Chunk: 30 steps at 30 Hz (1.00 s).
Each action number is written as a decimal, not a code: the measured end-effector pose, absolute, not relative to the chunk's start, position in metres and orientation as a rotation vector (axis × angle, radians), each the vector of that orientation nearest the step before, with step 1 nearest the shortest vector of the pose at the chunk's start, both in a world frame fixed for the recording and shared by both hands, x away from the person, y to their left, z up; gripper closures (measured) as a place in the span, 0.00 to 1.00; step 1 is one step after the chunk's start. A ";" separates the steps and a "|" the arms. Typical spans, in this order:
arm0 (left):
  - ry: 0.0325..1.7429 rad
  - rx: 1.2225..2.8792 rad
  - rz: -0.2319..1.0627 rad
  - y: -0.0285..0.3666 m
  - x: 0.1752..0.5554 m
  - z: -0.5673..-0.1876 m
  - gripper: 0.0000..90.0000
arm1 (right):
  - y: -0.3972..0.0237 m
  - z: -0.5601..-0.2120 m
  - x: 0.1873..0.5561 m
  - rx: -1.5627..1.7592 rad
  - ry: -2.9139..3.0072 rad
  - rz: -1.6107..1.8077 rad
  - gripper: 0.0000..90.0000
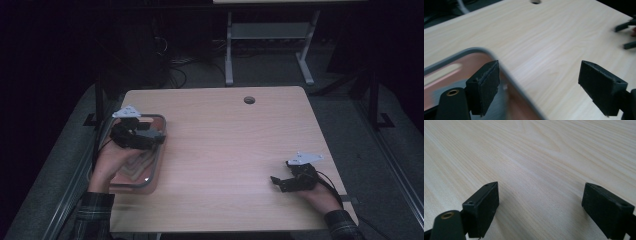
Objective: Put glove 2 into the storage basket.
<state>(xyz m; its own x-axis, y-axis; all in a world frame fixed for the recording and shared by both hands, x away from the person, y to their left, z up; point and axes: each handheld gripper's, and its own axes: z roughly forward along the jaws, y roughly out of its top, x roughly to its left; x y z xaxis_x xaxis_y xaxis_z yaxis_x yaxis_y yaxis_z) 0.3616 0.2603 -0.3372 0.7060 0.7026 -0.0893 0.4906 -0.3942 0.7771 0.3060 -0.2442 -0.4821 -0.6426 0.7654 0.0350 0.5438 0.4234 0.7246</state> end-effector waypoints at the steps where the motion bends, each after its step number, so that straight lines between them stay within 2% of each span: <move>1: 0.895 2.077 0.308 0.254 0.361 -0.339 0.19 | -0.244 -0.482 0.306 1.132 2.381 1.046 0.15; 15: 0.729 2.201 0.225 0.175 0.338 -0.381 0.19 | -0.244 -0.482 0.306 1.132 2.382 1.046 0.15; 30: 0.659 2.269 0.231 0.137 0.324 -0.429 0.19 | -0.244 -0.482 0.306 1.131 2.382 1.046 0.15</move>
<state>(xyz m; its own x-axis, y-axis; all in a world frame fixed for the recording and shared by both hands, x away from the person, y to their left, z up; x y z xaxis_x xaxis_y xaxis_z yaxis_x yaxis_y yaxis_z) 0.3240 0.1371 -0.4286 0.8511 0.5240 -0.0325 0.3887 -0.5872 0.7100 0.3060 -0.2442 -0.4821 -0.6432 0.7648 0.0354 0.5438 0.4238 0.7244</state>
